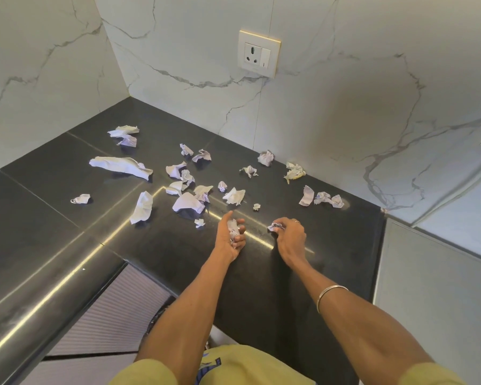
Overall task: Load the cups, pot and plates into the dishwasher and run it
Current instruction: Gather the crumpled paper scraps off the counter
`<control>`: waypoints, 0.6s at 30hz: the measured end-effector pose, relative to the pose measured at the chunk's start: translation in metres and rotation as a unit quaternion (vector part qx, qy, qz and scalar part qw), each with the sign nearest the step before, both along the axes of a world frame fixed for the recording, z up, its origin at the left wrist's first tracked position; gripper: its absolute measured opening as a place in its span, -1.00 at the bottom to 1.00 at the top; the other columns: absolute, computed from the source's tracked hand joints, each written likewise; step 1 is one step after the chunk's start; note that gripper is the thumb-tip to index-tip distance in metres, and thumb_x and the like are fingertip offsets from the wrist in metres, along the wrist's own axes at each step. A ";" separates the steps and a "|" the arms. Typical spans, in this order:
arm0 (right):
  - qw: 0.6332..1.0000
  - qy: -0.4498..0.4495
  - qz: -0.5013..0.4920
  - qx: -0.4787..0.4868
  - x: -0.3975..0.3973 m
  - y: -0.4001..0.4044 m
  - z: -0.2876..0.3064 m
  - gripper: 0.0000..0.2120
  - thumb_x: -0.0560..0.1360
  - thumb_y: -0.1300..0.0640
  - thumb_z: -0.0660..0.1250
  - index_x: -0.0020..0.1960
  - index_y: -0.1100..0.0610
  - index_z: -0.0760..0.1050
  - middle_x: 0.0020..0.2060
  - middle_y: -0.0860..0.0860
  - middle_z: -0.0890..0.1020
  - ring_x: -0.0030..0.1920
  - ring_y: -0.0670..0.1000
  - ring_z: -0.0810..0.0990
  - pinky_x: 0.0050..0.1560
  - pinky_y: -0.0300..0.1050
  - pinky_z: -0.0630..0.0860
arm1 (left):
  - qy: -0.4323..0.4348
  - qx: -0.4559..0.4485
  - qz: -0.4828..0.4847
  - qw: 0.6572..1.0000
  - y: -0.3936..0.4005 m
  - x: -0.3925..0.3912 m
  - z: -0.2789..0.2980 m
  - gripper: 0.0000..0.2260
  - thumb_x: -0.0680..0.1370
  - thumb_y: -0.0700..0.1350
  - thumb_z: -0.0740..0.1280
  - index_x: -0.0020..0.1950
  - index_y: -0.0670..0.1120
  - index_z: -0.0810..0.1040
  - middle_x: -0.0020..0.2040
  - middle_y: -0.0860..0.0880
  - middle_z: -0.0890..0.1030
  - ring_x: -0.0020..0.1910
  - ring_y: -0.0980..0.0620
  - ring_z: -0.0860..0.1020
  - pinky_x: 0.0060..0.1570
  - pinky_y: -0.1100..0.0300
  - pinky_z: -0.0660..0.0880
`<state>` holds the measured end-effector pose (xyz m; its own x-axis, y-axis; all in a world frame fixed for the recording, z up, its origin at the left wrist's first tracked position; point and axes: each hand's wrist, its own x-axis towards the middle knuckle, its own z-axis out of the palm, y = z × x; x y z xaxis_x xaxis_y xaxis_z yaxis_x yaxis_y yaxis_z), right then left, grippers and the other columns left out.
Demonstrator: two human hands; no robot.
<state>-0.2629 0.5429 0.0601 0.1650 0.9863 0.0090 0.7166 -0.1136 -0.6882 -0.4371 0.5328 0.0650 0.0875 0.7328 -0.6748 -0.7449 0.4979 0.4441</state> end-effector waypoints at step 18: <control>0.977 0.104 0.182 0.042 -0.068 -0.009 0.030 -0.93 0.47 0.07 0.46 -0.11 -0.01 0.73 -0.29 -0.17 0.71 -0.32 -0.23 0.66 -0.24 -0.23 0.63 | 0.059 0.019 -0.007 0.998 -0.001 0.003 0.001 -0.72 0.52 0.06 0.40 -0.19 -0.16 0.59 -0.34 -0.07 0.62 -0.56 0.09 0.48 -0.59 0.29 0.43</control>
